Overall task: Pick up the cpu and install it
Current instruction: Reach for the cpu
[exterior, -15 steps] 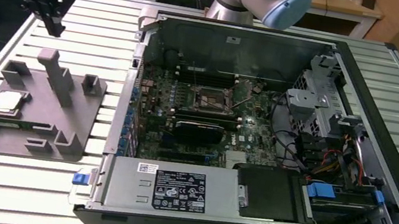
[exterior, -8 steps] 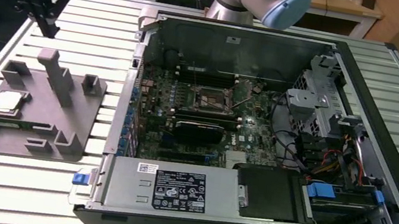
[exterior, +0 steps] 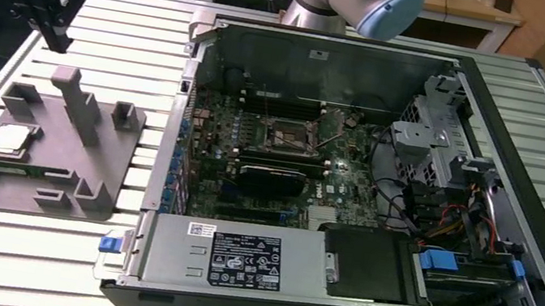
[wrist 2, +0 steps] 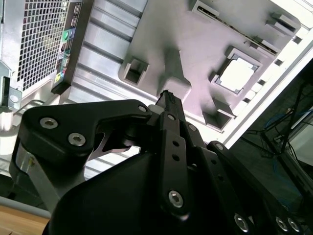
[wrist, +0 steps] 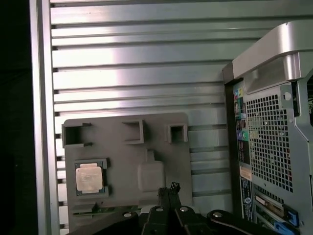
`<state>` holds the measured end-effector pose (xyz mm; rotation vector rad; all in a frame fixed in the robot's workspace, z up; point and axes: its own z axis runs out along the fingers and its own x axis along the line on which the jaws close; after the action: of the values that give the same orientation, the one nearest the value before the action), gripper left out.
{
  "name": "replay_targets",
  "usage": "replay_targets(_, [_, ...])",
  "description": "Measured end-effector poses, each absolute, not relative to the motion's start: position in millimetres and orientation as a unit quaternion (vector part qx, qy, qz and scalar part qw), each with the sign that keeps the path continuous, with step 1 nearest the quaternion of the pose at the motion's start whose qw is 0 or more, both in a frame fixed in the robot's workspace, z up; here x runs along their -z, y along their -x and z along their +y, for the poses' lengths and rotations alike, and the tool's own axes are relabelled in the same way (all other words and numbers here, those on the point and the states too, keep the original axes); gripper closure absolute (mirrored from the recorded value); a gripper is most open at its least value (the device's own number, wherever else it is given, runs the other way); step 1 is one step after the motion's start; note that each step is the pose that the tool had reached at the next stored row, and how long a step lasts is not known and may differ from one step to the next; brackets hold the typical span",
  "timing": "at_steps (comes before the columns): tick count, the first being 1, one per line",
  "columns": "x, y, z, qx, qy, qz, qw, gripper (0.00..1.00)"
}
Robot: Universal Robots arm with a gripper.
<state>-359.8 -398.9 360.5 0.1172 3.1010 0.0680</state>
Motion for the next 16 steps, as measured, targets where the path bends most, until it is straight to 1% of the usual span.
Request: replay_targets(16, [-352, 380, -399, -0.022, -0.038, 0.999, 0.019, 0.89])
